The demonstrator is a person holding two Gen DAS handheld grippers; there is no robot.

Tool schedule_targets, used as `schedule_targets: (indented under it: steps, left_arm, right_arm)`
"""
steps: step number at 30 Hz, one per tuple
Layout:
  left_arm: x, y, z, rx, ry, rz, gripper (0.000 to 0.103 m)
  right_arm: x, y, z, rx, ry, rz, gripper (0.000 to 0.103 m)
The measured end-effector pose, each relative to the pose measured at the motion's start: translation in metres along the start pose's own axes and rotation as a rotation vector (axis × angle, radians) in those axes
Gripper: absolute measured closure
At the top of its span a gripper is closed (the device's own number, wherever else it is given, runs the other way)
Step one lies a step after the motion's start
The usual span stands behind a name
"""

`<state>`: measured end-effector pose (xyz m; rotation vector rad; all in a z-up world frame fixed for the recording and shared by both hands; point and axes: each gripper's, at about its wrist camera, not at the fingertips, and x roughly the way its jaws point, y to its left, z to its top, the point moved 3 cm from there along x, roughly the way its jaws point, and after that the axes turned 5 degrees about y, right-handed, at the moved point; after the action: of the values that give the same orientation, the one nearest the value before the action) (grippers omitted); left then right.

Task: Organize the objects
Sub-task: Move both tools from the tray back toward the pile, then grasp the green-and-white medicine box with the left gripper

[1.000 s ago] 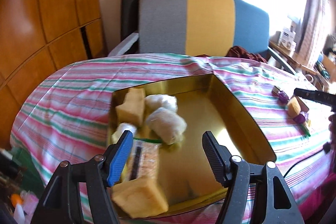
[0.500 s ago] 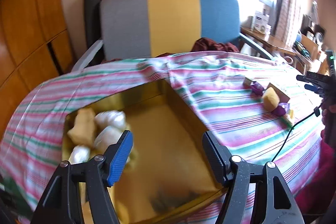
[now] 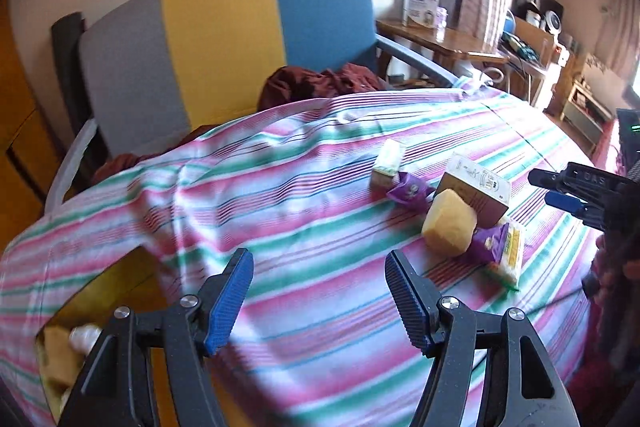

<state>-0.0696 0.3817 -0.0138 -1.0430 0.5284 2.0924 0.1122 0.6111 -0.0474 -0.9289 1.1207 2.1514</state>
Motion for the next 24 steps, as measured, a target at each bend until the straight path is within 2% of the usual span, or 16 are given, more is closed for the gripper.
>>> schedule_targets:
  steps: [7, 12, 20, 23, 24]
  left_arm:
    - [0.066, -0.036, 0.050, 0.093, 0.040, -0.030, 0.038]
    - [0.109, -0.060, 0.077, 0.173, 0.061, -0.022, 0.042]
    - [0.173, -0.078, 0.100, 0.188, 0.149, -0.028, 0.042]
    - [0.187, -0.082, 0.104, 0.188, 0.161, -0.035, 0.042]
    - [0.191, -0.083, 0.105, 0.187, 0.166, -0.031, 0.045]
  right_arm:
    - [0.001, 0.001, -0.002, 0.009, 0.031, 0.055, 0.045]
    - [0.001, 0.003, -0.003, 0.015, 0.049, 0.100, 0.045]
    - [0.003, 0.006, -0.005, 0.011, 0.080, 0.138, 0.044]
    - [0.004, 0.006, -0.005, 0.008, 0.087, 0.138, 0.044]
    - [0.005, 0.007, -0.005, 0.007, 0.089, 0.136, 0.044]
